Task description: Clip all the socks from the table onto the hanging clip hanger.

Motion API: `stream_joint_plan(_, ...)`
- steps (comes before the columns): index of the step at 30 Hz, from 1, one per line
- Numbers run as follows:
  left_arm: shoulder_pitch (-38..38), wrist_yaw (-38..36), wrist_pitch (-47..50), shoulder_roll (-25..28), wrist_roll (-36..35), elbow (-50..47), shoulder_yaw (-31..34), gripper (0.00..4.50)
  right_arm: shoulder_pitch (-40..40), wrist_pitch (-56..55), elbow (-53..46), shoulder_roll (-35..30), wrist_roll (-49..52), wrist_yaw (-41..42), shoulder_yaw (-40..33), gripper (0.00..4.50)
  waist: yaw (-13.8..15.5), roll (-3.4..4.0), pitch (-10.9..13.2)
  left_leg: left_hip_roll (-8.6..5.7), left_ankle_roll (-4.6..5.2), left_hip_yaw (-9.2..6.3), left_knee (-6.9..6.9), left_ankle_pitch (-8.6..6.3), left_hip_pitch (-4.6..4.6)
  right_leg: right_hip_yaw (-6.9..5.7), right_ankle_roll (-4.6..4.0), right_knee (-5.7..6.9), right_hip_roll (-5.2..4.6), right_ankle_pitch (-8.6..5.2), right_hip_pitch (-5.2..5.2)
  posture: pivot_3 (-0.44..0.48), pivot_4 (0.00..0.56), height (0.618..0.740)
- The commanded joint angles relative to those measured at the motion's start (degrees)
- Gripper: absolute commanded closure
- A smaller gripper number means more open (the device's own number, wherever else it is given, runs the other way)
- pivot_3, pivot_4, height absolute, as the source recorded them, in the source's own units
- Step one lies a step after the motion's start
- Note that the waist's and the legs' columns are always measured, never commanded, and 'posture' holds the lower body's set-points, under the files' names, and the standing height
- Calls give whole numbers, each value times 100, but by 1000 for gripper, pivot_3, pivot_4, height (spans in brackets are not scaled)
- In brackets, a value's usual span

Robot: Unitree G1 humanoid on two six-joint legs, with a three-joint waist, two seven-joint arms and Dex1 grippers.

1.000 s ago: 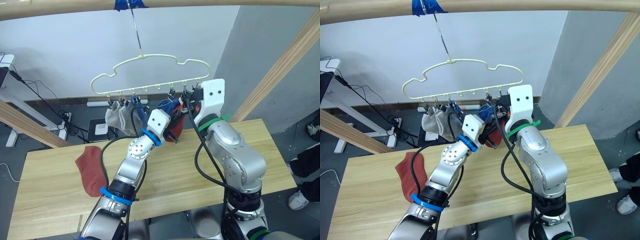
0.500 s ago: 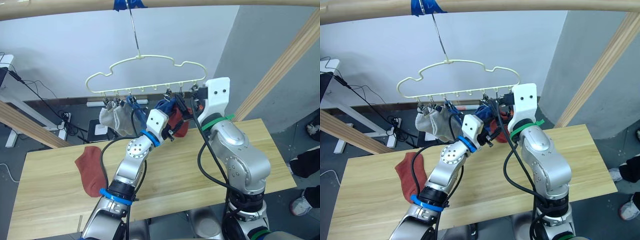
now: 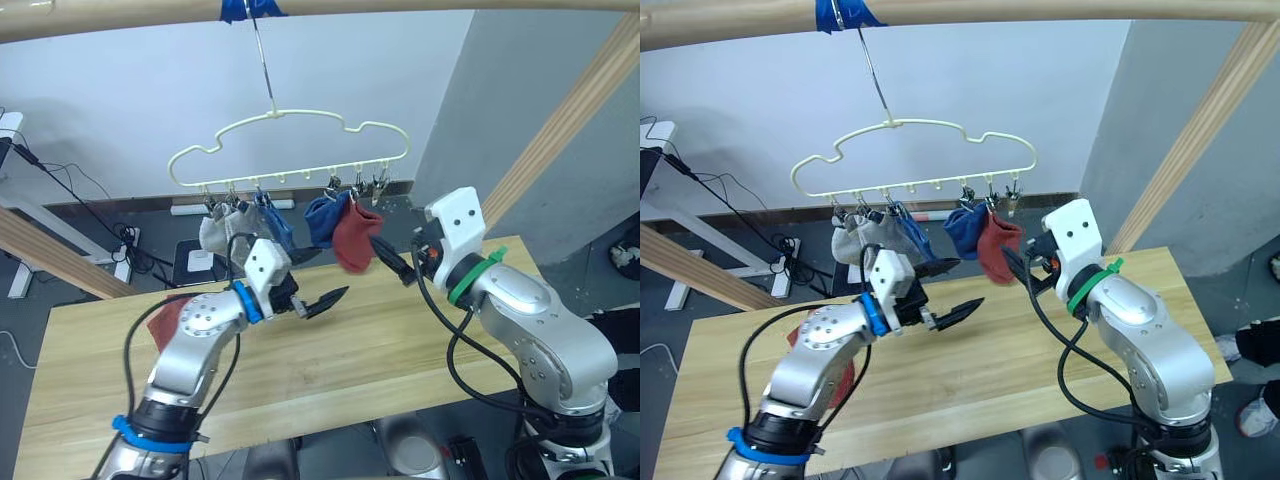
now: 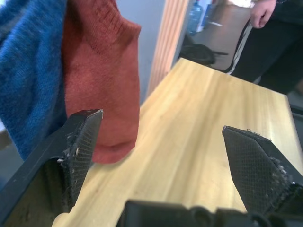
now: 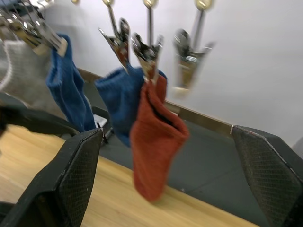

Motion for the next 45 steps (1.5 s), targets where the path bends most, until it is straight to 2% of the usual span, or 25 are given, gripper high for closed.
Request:
stream_joint_plan(1, 93, -411, 150, 284, -544, -497, 307, 13, 55, -263, -234, -72, 11, 1, -153, 0, 6, 0, 0, 0, 0, 1, 0, 0, 0, 0, 0, 0, 0, 0, 0, -310, 248, 740)
stream_joint_plan(4, 230, -662, 349, 669, -807, -757, 511, 0, 57, -399, -164, -83, -13, -26, -208, 612, 9, 0, 0, 0, 0, 2, -1, 0, 0, 2, 0, -2, 1, 0, 0, -303, 247, 740)
stream_joint_plan(12, 181, -643, 1019, 937, -1522, -1170, 863, 0, -110, -669, 117, 52, -130, -161, -48, 3460, 124, 0, 0, 1, 0, 1, 0, 0, 0, 2, 0, -3, 0, 0, 0, -274, 243, 740)
stream_joint_plan(26, -559, -607, 1260, 1156, -1618, -1076, 956, 0, -406, -1200, 744, 584, -640, -694, 213, 3460, 134, 0, -1, 0, -1, 1, -2, 0, 0, 1, -1, -1, -1, 1, -2, -255, 232, 740)
stream_joint_plan(29, -615, -618, 1249, 1160, -1606, -1045, 948, 0, -413, -1196, 772, 623, -695, -730, 235, 2880, 135, 0, -1, 0, -1, 1, -2, 0, 0, 2, -2, -1, -1, 1, -2, -255, 231, 740)
stream_joint_plan(32, -647, -635, 1217, 1159, -1576, -1012, 931, 0, -422, -1194, 788, 670, -726, -732, 262, 1864, 136, 1, -1, 0, -1, 2, -1, 0, 0, 2, -2, -1, -1, 1, -1, -255, 229, 740)
stream_joint_plan(45, -722, -637, 1133, 1099, -1444, -963, 838, 0, -537, -1386, 1020, 941, -953, -865, 359, 1864, 135, 1, -1, 0, -1, 1, 2, 1, 0, 2, -2, 4, -1, 1, -2, -255, 228, 740)
